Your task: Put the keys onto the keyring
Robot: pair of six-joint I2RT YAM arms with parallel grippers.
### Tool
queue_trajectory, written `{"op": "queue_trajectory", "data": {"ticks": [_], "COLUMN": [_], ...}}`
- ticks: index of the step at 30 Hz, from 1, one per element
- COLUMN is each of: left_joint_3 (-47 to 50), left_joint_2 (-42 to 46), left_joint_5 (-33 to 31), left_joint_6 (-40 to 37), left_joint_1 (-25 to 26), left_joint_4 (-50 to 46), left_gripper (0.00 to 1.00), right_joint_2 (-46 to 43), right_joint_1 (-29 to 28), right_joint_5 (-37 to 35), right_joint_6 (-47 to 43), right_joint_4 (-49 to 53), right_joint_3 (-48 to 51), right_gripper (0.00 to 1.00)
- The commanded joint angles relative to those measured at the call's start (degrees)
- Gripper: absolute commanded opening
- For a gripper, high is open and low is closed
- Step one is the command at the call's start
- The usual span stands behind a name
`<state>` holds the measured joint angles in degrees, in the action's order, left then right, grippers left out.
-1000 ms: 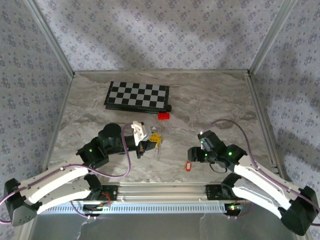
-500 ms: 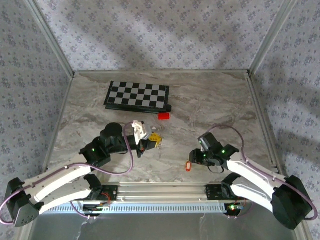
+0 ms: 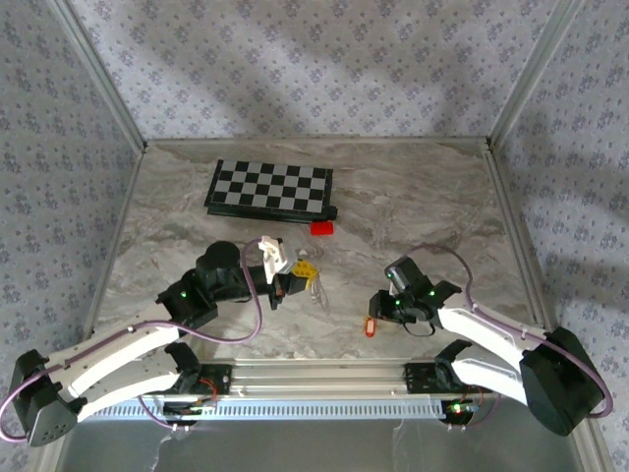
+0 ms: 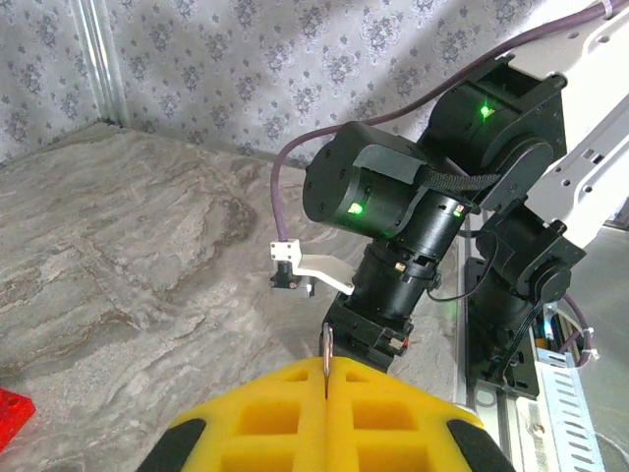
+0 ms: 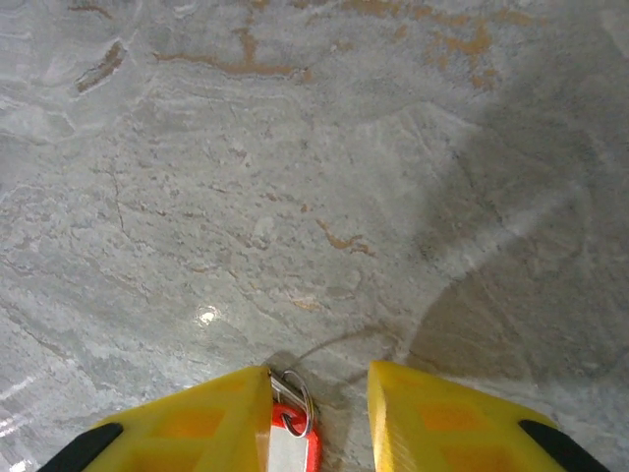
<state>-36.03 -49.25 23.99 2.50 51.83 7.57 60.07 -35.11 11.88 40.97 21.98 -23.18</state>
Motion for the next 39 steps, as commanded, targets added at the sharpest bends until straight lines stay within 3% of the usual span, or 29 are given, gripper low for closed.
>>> {"op": "queue_trajectory", "data": {"ticks": [1, 28, 32, 39], "left_joint_3": [0.0, -0.1, -0.5, -1.1], "left_joint_2": [0.4, 0.3, 0.0, -0.4], "left_joint_5": [1.4, 0.7, 0.2, -0.6], "left_joint_6": [0.7, 0.8, 0.8, 0.4], "left_joint_1": [-0.5, -0.7, -0.7, -0.7], "left_joint_4": [3.4, 2.3, 1.6, 0.4], "left_gripper": [0.00, 0.00, 0.00, 0.00], "right_joint_2": [-0.3, 2.6, 1.7, 4.6], "right_joint_1": [0.2, -2.5, -3.1, -6.0], "right_joint_5": [1.5, 1.6, 1.4, -4.5], "right_joint_6": [0.0, -0.4, -0.7, -3.0], "right_joint_4": [0.0, -0.9, -2.1, 6.4], "right_joint_3": [1.0, -0.4, -1.0, -7.0], "right_gripper": [0.31, 0.10, 0.03, 0.00]}}
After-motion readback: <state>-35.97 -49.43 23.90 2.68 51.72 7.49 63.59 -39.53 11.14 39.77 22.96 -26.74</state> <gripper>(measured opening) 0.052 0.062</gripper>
